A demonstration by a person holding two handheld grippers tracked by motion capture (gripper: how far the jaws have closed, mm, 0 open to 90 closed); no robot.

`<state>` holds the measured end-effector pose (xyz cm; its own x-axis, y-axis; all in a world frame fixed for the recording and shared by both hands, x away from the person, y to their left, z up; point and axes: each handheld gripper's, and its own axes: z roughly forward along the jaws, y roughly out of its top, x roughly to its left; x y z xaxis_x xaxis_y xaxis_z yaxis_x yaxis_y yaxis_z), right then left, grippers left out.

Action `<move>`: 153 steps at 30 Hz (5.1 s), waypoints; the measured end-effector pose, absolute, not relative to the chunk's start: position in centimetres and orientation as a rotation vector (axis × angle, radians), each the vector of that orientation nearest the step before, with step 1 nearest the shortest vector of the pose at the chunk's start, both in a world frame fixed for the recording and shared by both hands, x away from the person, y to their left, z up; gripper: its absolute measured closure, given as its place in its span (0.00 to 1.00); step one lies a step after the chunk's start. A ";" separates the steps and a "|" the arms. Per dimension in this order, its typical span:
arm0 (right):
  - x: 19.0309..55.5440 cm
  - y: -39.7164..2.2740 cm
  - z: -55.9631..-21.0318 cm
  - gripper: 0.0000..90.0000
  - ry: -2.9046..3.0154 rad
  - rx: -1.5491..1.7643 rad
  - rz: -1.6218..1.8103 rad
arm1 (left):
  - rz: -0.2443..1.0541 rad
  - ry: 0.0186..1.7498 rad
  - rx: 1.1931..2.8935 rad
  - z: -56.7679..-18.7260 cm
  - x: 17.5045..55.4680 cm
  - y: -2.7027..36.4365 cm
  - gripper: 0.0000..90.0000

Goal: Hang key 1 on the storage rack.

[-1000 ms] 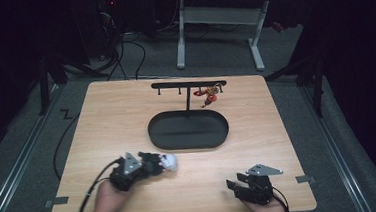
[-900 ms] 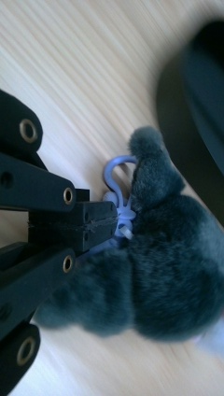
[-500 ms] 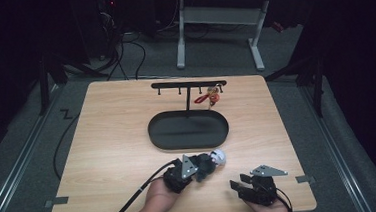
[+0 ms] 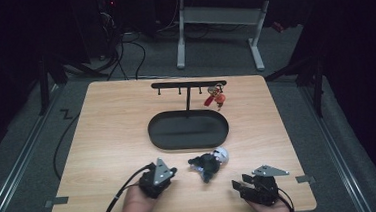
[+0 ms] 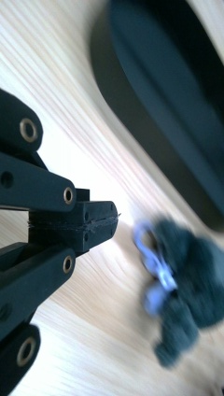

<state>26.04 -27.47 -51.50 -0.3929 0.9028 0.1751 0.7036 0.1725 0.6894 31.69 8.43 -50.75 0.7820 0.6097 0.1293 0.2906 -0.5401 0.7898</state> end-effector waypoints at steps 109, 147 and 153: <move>34.0 -18.3 -44.3 0.20 2.651 1.526 0.216 | 0.510 0.884 2.109 -51.7 33.9 21.2 0.61; 34.2 -17.7 -47.0 0.53 2.651 1.484 0.238 | 0.507 0.870 2.109 -51.7 34.0 21.0 0.55; 34.4 -18.1 -46.0 0.53 2.646 1.476 0.250 | 0.509 0.870 2.096 -51.7 34.0 21.0 0.51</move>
<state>34.40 -18.07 -45.99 -0.5243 0.8515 -0.0087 0.8348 0.5160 0.1921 33.96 21.04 -51.69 0.6833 0.7277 0.0601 0.4089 -0.4495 0.7942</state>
